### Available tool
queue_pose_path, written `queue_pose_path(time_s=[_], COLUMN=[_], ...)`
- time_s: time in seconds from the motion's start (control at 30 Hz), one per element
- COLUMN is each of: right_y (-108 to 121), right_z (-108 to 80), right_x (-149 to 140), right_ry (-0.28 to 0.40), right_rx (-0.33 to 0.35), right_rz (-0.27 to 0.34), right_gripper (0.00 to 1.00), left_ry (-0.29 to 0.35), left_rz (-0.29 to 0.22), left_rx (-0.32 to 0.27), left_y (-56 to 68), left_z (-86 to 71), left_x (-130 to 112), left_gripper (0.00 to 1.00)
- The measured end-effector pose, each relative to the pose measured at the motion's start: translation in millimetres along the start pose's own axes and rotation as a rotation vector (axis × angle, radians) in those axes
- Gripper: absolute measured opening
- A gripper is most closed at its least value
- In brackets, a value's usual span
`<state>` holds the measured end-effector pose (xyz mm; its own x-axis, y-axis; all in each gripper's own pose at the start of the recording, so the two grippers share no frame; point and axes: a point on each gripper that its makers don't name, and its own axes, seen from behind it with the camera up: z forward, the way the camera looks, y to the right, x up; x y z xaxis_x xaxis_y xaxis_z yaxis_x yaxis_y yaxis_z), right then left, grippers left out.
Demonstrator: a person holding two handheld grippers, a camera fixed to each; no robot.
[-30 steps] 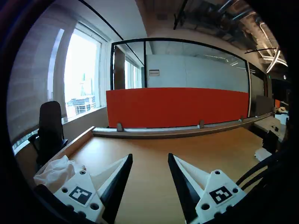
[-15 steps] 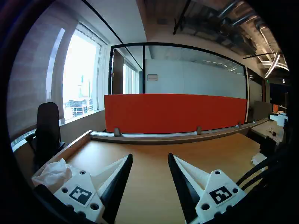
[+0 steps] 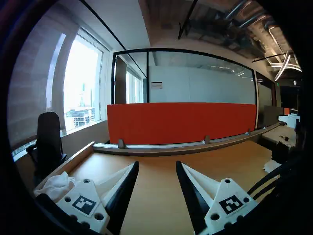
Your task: Fold towel
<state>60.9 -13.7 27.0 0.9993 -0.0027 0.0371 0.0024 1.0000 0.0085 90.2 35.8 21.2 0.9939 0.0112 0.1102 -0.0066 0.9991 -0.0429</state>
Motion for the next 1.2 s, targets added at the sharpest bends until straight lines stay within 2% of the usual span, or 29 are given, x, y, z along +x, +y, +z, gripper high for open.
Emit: queue_pose_path(time_s=[0.47, 0.7, 1.2], right_y=[-11.2, -24.2, -31.6], right_z=[-2.7, -5.0, -11.9], right_x=[7.3, 2.7, -19.2], right_ry=[-0.019, -0.040, -0.051], right_rx=[0.007, 0.028, -0.004], right_rz=[0.000, -0.012, -0.044], right_gripper=[0.99, 0.99, 0.99], left_ry=[0.040, 0.062, 0.106], left_rz=[0.007, 0.025, 0.044], left_rx=[-0.001, 0.003, 0.031], left_y=[3.9, 3.3, -18.6], left_z=[2.0, -2.5, -8.1], left_x=[-1.9, -18.1, -68.3], left_gripper=[0.69, 0.69, 0.69])
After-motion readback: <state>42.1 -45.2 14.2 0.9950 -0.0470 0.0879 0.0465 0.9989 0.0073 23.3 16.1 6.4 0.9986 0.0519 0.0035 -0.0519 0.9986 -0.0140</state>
